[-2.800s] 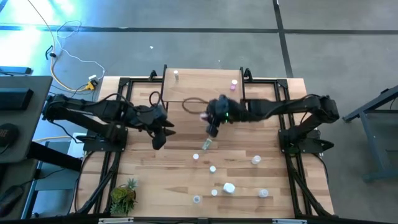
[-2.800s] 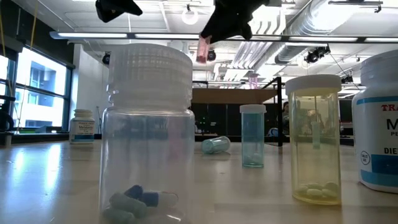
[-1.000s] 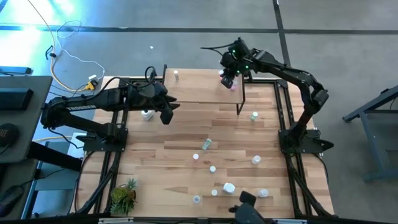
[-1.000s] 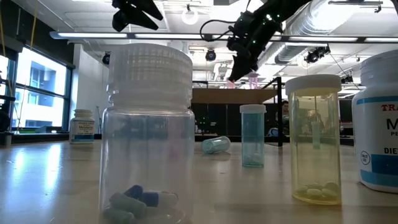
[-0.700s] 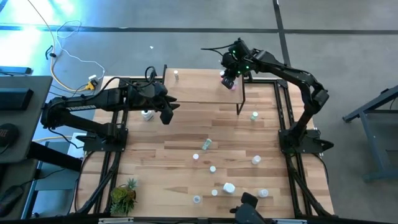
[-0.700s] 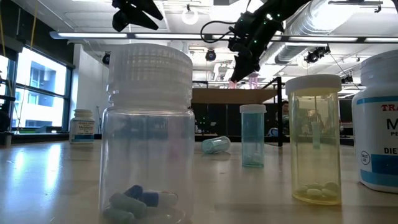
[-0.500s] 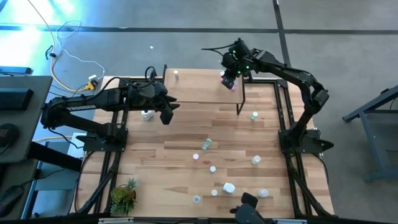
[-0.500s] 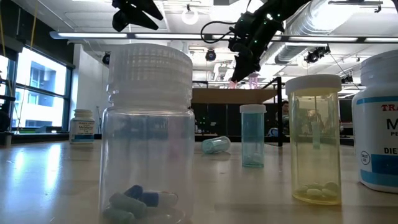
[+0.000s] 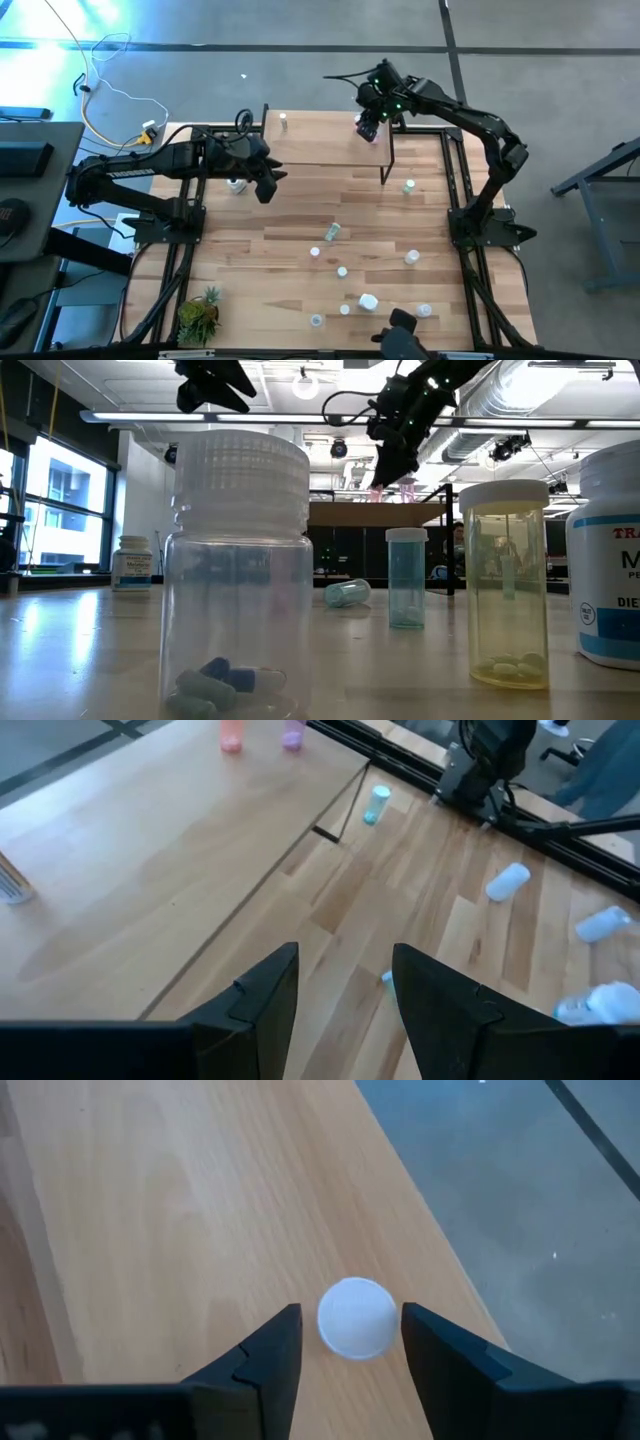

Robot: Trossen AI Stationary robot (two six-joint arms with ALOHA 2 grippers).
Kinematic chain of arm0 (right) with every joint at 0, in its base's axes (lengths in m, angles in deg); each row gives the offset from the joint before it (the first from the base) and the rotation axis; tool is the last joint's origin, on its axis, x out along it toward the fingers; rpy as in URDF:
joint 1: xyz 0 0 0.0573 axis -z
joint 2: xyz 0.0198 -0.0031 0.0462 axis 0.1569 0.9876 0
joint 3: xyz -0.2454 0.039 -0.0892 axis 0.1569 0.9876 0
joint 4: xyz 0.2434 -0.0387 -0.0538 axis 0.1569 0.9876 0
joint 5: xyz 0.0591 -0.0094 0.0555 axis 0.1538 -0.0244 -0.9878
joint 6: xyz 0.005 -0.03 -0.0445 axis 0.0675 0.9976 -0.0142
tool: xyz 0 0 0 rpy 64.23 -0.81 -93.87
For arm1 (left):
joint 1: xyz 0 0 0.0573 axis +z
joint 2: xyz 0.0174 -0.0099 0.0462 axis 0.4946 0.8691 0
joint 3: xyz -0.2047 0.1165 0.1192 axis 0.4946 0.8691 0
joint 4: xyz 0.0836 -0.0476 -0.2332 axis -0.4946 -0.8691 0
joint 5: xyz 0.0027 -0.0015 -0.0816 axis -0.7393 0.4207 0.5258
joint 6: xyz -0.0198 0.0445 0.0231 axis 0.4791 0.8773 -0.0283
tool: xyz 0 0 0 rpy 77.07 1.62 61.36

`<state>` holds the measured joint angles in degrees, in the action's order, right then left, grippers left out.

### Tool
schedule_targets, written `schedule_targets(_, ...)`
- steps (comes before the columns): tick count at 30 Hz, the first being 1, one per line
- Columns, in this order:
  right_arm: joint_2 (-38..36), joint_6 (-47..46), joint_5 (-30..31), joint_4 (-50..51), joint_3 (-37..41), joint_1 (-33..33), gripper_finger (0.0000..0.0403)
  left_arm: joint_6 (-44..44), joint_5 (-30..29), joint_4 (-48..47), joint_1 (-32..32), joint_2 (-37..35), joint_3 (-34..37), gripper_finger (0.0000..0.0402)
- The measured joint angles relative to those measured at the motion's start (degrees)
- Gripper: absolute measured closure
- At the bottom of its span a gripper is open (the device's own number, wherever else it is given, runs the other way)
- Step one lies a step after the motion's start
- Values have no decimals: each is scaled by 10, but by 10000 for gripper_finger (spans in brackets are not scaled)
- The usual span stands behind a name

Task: Pick and place medicine bottles onto shelf by color
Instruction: Put the top white pill bottle on the shelf

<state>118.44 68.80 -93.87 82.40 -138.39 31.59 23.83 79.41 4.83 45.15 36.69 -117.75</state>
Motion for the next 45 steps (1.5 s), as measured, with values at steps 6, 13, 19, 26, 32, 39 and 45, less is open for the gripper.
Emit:
schedule_targets(6, 0, 0, 0, 3, -23, 0, 238, 0, 9, -12, 0, 0, 0, 246)
schedule_targets(13, 0, 0, 0, 5, -41, 0, 238, -28, 9, -45, 3, 0, 0, 246)
schedule_targets(19, 0, 0, 0, 6, -64, 0, 237, -63, 7, -124, 21, 0, 0, 246)
schedule_targets(26, 0, 0, 0, 12, -85, 0, 237, -111, -7, -259, 34, 0, 0, 247)
schedule_targets(32, -1, -2, 0, 17, -89, 0, 237, -121, -8, -366, 33, 0, 0, 247)
schedule_targets(39, -1, -6, 0, 31, -89, 0, 237, -136, 30, -467, 31, -10, 1, 247)
schedule_targets(45, -1, -6, 0, 40, -89, 0, 237, -161, 42, -527, 16, -49, 13, 247)
